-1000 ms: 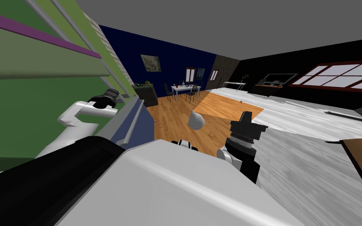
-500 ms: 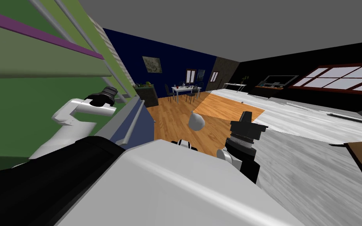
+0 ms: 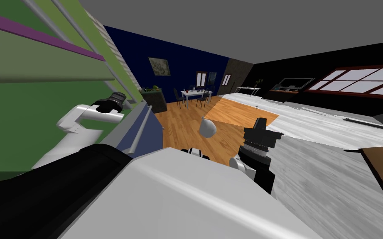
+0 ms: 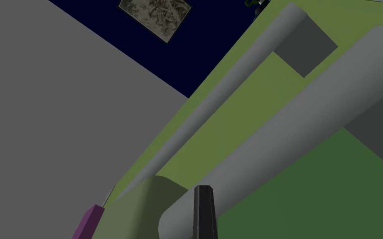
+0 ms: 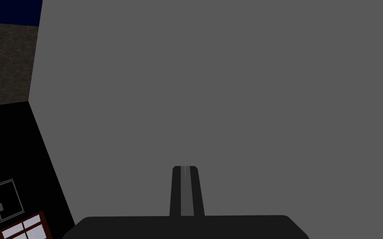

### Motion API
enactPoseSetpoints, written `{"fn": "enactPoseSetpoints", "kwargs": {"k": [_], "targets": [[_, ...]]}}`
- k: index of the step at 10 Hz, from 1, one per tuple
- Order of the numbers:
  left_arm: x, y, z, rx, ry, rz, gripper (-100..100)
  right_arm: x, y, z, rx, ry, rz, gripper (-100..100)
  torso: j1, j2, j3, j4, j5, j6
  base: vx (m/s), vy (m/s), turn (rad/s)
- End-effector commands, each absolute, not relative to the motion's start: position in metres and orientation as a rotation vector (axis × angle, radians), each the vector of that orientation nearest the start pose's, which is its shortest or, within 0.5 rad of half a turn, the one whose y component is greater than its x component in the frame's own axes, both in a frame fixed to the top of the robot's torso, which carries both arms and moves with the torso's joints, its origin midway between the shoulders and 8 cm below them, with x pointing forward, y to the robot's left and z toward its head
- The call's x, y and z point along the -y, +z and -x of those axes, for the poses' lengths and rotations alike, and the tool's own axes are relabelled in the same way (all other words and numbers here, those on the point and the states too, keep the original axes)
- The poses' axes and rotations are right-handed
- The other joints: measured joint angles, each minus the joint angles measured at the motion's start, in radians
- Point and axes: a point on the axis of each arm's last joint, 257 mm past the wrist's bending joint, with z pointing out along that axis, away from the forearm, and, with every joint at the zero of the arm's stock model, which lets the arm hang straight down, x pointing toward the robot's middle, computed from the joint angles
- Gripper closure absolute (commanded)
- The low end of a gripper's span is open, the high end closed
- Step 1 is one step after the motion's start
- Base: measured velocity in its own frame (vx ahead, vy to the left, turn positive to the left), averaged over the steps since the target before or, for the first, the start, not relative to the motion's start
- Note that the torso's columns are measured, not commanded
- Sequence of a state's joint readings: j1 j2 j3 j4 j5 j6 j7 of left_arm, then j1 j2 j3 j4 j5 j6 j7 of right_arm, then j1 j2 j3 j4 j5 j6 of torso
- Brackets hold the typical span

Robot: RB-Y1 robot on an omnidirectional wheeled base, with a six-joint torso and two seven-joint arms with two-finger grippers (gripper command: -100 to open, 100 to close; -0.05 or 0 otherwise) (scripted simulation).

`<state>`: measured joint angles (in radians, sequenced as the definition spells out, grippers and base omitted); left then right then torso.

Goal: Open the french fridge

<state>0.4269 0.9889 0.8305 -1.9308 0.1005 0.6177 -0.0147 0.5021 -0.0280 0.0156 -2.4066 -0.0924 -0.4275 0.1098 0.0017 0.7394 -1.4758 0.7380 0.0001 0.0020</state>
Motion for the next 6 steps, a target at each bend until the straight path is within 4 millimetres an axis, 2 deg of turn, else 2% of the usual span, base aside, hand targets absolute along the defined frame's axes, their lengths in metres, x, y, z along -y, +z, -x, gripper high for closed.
{"fn": "enactPoseSetpoints", "kwargs": {"k": [1, 2, 4, 5, 6], "targets": [[-0.670, 0.109, -0.364, -1.137, -0.007, 0.859, 100, 0.277, 0.066, -0.329, -0.574, 1.293, -0.614, 0, -0.002, 0.004, 0.003, 0.002, -0.001, -0.002, -0.167, -0.032, -0.143], [-0.670, 0.109, -0.364, -1.137, -0.007, 0.859, 100, 0.277, 0.066, -0.329, -0.574, 1.293, -0.614, 0, -0.002, 0.005, 0.002, 0.002, -0.003, -0.002, -0.125, -0.032, -0.065], [-0.646, 0.111, -0.376, -1.162, -0.057, 0.824, 100, 0.277, 0.066, -0.329, -0.574, 1.292, -0.614, 0, -0.001, -0.003, -0.002, -0.001, 0.000, -0.002, -0.081, -0.028, -0.061], [-0.621, 0.112, -0.387, -1.189, -0.108, 0.790, 100, 0.277, 0.066, -0.329, -0.574, 1.292, -0.614, 0, -0.001, -0.005, -0.002, -0.001, 0.000, -0.002, -0.144, -0.054, -0.151], [-0.608, 0.112, -0.391, -1.202, -0.134, 0.773, 100, 0.277, 0.066, -0.329, -0.574, 1.293, -0.614, 0, -0.003, -0.001, 0.000, 0.000, 0.000, -0.001, -0.163, -0.050, -0.121]]}}
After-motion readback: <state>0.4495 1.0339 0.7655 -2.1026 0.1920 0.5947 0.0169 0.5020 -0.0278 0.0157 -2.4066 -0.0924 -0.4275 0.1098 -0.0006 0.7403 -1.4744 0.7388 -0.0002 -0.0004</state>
